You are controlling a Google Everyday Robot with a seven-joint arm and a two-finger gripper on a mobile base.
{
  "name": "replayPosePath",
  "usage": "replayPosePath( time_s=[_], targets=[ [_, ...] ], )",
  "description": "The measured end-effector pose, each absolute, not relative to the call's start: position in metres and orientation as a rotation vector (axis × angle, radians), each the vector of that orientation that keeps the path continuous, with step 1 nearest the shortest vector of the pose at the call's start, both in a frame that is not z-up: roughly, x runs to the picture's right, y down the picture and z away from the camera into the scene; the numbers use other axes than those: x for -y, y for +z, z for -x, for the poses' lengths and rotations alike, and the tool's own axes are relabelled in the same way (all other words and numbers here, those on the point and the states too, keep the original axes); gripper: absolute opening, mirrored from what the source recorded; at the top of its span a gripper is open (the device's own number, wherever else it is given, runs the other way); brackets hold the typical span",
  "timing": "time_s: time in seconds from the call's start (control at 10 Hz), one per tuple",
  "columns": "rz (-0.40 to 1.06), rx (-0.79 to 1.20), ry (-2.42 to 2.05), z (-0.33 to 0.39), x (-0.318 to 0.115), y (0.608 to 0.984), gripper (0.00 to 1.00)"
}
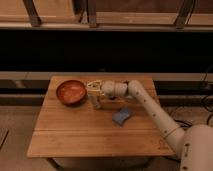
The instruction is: Stand the bottle upright
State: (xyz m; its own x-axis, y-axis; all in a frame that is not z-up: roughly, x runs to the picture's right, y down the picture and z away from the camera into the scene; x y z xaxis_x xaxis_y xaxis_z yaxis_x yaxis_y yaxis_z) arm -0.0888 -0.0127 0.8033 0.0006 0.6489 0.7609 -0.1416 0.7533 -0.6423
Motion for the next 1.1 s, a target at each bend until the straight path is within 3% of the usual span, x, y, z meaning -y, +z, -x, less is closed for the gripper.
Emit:
replayPosePath(
  time_s=[0.2, 0.4, 1.1],
  targets=[
    [0.442, 1.447, 0.653, 0.0888, 0.0128, 0.8032, 0.69],
    [0.442, 1.447, 0.653, 0.0888, 0.0129, 0.8032, 0.80],
    [0.441, 1.448, 0.654, 0.0887, 0.0132, 0.8031, 0.80]
  ],
)
